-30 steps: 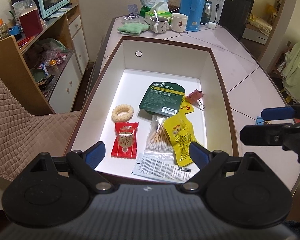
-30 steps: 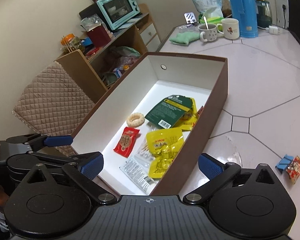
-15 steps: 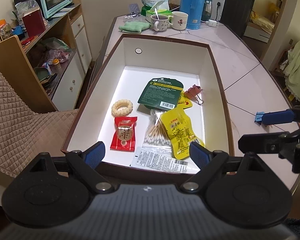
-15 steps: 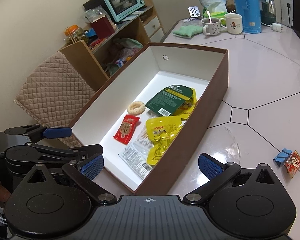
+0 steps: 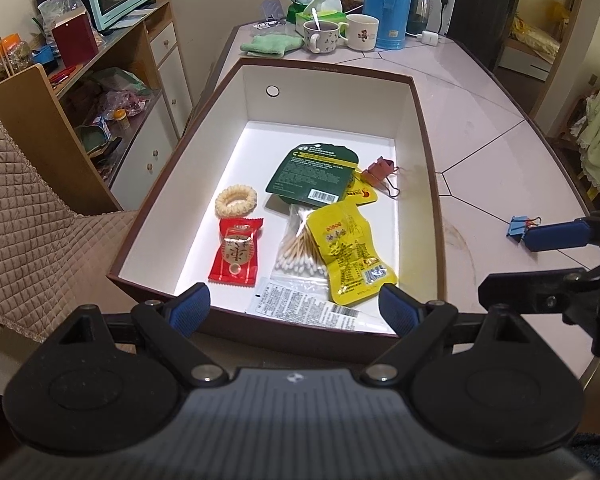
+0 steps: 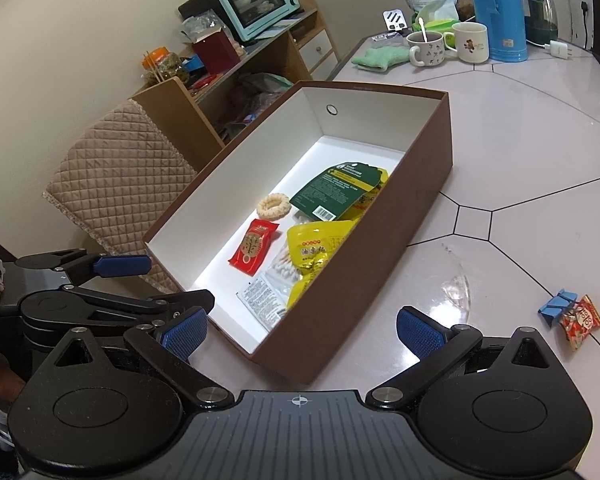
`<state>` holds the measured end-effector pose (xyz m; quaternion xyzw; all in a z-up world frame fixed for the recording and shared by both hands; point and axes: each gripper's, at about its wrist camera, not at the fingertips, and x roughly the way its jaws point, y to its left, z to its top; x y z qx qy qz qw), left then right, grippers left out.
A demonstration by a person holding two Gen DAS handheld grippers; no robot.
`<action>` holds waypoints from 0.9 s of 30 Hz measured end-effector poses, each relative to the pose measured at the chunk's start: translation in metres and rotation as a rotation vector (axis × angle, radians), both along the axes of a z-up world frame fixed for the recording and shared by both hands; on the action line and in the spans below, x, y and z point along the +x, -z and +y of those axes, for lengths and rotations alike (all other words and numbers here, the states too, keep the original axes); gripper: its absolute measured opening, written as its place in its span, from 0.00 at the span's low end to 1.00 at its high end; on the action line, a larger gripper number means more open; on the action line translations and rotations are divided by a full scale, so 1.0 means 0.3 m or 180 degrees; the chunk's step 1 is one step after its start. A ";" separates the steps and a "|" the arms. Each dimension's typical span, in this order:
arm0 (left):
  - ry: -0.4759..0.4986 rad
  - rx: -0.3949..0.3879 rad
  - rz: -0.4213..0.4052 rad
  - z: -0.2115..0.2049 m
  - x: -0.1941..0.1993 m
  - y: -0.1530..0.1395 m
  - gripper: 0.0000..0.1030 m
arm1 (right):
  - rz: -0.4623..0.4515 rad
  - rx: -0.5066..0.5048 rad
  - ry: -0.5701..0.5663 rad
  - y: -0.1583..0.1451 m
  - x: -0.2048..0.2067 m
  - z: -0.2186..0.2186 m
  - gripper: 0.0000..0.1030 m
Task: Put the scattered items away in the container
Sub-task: 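Move both tools from the box toward the blue clip and red snack bag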
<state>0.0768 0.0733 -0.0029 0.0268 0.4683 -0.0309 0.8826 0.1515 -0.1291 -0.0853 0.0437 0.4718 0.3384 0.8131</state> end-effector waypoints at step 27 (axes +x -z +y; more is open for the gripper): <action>0.0102 -0.0114 -0.0121 -0.287 -0.042 -0.030 0.87 | -0.0025 0.0125 0.0757 -0.053 0.015 -0.571 1.00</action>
